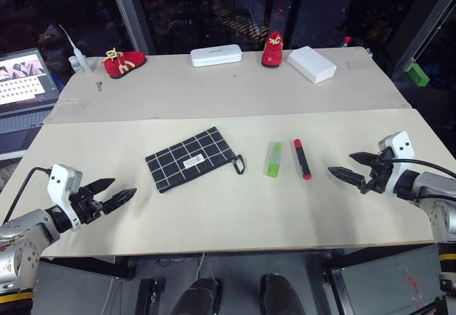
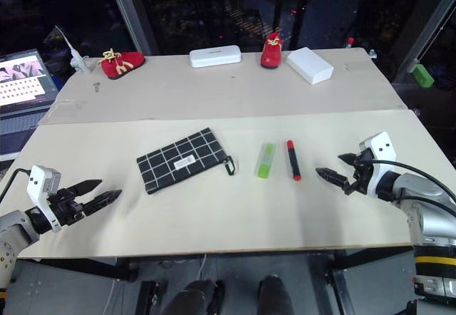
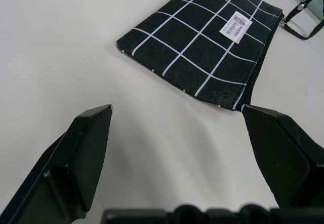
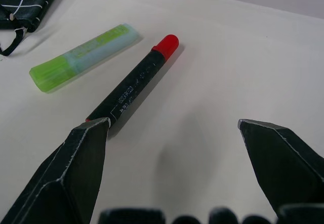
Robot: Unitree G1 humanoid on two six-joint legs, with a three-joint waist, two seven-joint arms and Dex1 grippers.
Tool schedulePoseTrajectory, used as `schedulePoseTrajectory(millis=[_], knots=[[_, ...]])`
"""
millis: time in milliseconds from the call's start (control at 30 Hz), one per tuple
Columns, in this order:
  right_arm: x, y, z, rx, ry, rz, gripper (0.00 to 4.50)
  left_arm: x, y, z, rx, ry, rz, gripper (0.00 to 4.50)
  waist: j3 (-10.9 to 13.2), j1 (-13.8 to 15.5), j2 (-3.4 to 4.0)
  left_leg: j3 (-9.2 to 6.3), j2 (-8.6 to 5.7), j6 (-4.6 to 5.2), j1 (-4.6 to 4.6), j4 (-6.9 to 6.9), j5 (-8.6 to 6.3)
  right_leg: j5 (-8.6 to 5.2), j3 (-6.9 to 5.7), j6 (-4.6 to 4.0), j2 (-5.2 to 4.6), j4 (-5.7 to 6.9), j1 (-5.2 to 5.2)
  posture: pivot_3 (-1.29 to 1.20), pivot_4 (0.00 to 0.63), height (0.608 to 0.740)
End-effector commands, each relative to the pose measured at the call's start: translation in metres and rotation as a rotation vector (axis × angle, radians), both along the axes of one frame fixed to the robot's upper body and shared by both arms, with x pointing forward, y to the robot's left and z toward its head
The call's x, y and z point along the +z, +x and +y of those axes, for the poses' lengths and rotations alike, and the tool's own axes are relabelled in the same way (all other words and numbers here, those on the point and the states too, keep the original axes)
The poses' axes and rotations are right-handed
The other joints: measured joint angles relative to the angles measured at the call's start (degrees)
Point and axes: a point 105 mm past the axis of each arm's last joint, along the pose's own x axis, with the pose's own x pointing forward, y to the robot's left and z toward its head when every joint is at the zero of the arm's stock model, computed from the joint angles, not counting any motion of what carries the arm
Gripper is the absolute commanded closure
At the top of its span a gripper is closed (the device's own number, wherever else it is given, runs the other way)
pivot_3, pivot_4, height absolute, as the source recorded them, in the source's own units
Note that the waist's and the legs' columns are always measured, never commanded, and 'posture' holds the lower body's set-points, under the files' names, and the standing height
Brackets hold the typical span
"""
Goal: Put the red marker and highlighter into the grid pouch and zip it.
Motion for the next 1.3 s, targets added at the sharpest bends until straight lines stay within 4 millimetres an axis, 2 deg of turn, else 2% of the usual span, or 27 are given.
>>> schedulePoseTrajectory(millis=[33, 133, 333, 367, 400, 433, 500, 533, 633, 733, 767, 833, 933, 1000, 1033, 1100, 1200, 1300], knots=[[0.011, 0.004, 0.002, 0.006, -0.009, -0.054, 0.0, 0.019, 0.002, 0.002, -0.006, 0.002, -0.069, 0.09, 0.0, 0.0, 0.0, 0.0, 0.0, 0.0, 0.0, 0.0, 0.0, 0.0, 0.0, 0.0, 0.0, 0.0, 0.0, 0.0, 0.15, 0.74], [0.008, 0.005, 0.004, 0.014, -0.002, -0.047, 0.0, 0.024, 0.003, 0.004, -0.03, 0.012, -0.077, 0.09, 0.0, -0.02, 0.0, 0.0, 0.0, 0.0, 0.0, 0.0, 0.0, 0.01, 0.0, -0.01, 0.01, 0.0, 0.0, 0.0, 0.15, 0.74], [0.011, 0.012, 0.003, -0.003, 0.01, -0.071, 0.0, 0.018, 0.008, 0.006, -0.089, 0.19, -0.142, 0.09, -0.01, -0.11, 0.0, 0.06, 0.0, 0.0, 0.03, 0.0, 0.0, 0.01, 0.05, -0.02, 0.01, 0.0, 0.0, 0.0, 0.15, 0.74], [0.012, 0.013, 0.003, -0.007, 0.012, -0.078, 0.52, 0.018, 0.008, 0.005, -0.099, 0.204, -0.154, 0.0, -0.01, -0.22, 0.0, 0.08, 0.0, 0.0, 0.02, 0.0, 0.0, 0.04, 0.05, -0.06, 0.01, -0.02, 0.0, 0.0, 0.15, 0.74], [0.017, 0.016, 0.005, -0.002, 0.027, -0.094, 0.72, 0.02, 0.01, 0.004, -0.114, 0.239, -0.19, 0.0, -0.01, -0.23, 0.0, 0.1, 0.01, 0.0, 0.02, 0.0, 0.0, 0.05, 0.06, -0.07, 0.01, -0.02, -0.01, 0.0, 0.15, 0.74], [0.022, 0.018, 0.008, 0.004, 0.035, -0.111, 1.22, 0.021, 0.012, 0.003, -0.121, 0.29, -0.224, 0.0, -0.01, -0.25, 0.0, 0.1, 0.01, 0.0, 0.03, 0.0, 0.0, 0.05, 0.06, -0.07, 0.01, -0.02, -0.01, 0.0, 0.15, 0.74], [0.031, 0.024, 0.019, 0.046, 0.049, -0.138, 1.98, 0.014, 0.012, 0.005, -0.162, 0.446, -0.256, 0.0, -0.01, -0.29, 0.0, 0.11, 0.02, 0.0, 0.02, 0.0, 0.0, 0.05, 0.06, -0.07, 0.01, -0.02, -0.01, 0.0, 0.15, 0.74], [0.034, 0.026, 0.028, 0.077, 0.052, -0.146, 2.16, 0.006, 0.01, 0.007, -0.186, 0.512, -0.251, 0.0, -0.01, -0.36, 0.01, 0.13, 0.02, 0.0, 0.03, 0.0, 0.0, 0.06, 0.07, -0.07, 0.01, -0.03, -0.03, 0.0, 0.15, 0.74], [0.044, 0.03, 0.063, 0.204, 0.065, -0.179, 3.26, -0.01, 0.004, 0.011, -0.219, 0.582, -0.245, 0.0, -0.01, -0.68, 0.01, 0.29, 0.11, 0.0, 0.12, -0.06, 0.0, 0.08, 0.19, -0.1, 0.06, -0.03, -0.03, 0.0, 0.15, 0.74], [0.056, 0.033, 0.108, 0.349, 0.082, -0.215, 4.31, -0.015, 0.001, 0.007, -0.23, 0.596, -0.269, 0.0, 0.0, -0.74, -0.01, 0.34, 0.21, -0.01, 0.11, -0.08, -0.03, 0.08, 0.24, -0.1, 0.18, -0.02, -0.09, 0.0, 0.15, 0.74], [0.059, 0.032, 0.122, 0.396, 0.085, -0.223, 4.47, -0.016, 0.001, 0.006, -0.235, 0.601, -0.275, 0.0, 0.0, -0.78, -0.01, 0.35, 0.23, -0.03, 0.1, -0.07, -0.04, 0.1, 0.25, -0.12, 0.22, -0.02, -0.11, 0.0, 0.15, 0.74], [0.061, 0.03, 0.148, 0.489, 0.073, -0.228, 4.47, -0.017, 0.0, 0.004, -0.249, 0.622, -0.283, 0.0, 0.0, -0.61, -0.01, 0.35, 0.26, -0.04, 0.09, -0.08, -0.04, 0.1, 0.26, -0.12, 0.26, 0.0, -0.14, 0.0, 0.15, 0.74], [0.061, 0.029, 0.158, 0.525, 0.063, -0.229, 4.47, -0.017, 0.0, 0.004, -0.256, 0.632, -0.29, 0.0, -0.01, -0.06, -0.02, 0.31, 0.29, -0.08, 0.08, -0.06, -0.06, 0.12, 0.24, -0.13, 0.35, 0.0, -0.14, 0.0, 0.15, 0.74], [0.065, 0.041, 0.197, 0.564, 0.019, -0.27, 4.47, -0.018, -0.001, 0.005, -0.279, 0.679, -0.296, 0.0, -0.01, 0.24, -0.06, 0.21, 0.26, -0.09, 0.0, -0.01, -0.07, 0.14, 0.13, -0.11, 0.35, -0.04, -0.15, 0.0, 0.15, 0.74], [0.074, 0.051, 0.223, 0.565, 0.032, -0.285, 4.47, -0.018, -0.002, 0.005, -0.298, 0.709, -0.303, 0.0, -0.01, -0.23, -0.06, 0.22, 0.25, -0.1, 0.0, 0.01, -0.08, 0.14, 0.14, -0.11, 0.35, -0.03, -0.16, 0.0, 0.15, 0.74], [0.08, 0.061, 0.252, 0.562, 0.007, -0.302, 4.47, -0.018, -0.002, 0.004, -0.318, 0.748, -0.323, 0.0, -0.01, -1.57, -0.06, 0.7, 0.4, -0.21, 0.12, -0.04, -0.09, 0.42, 0.23, -0.38, 0.37, 0.1, -0.41, 0.0, 0.15, 0.74], [0.065, 0.078, 0.27, 0.506, -0.12, -0.291, 4.47, -0.015, 0.005, -0.004, -0.324, 0.761, -0.373, 0.0, -0.1, -1.95, -0.19, 0.84, 0.78, -0.44, 0.38, -0.15, -0.12, 0.5, 0.1, -0.5, 0.69, 0.14, -0.41, 0.0, 0.15, 0.74], [0.048, 0.084, 0.284, 0.498, -0.203, -0.261, 4.47, -0.015, 0.011, -0.013, -0.343, 0.753, -0.4, 0.0, -0.18, -1.54, -0.33, 0.76, 0.88, -0.52, 0.32, -0.11, -0.28, 0.54, -0.07, -0.57, 0.86, 0.16, -0.74, 0.0, 0.15, 0.74]])
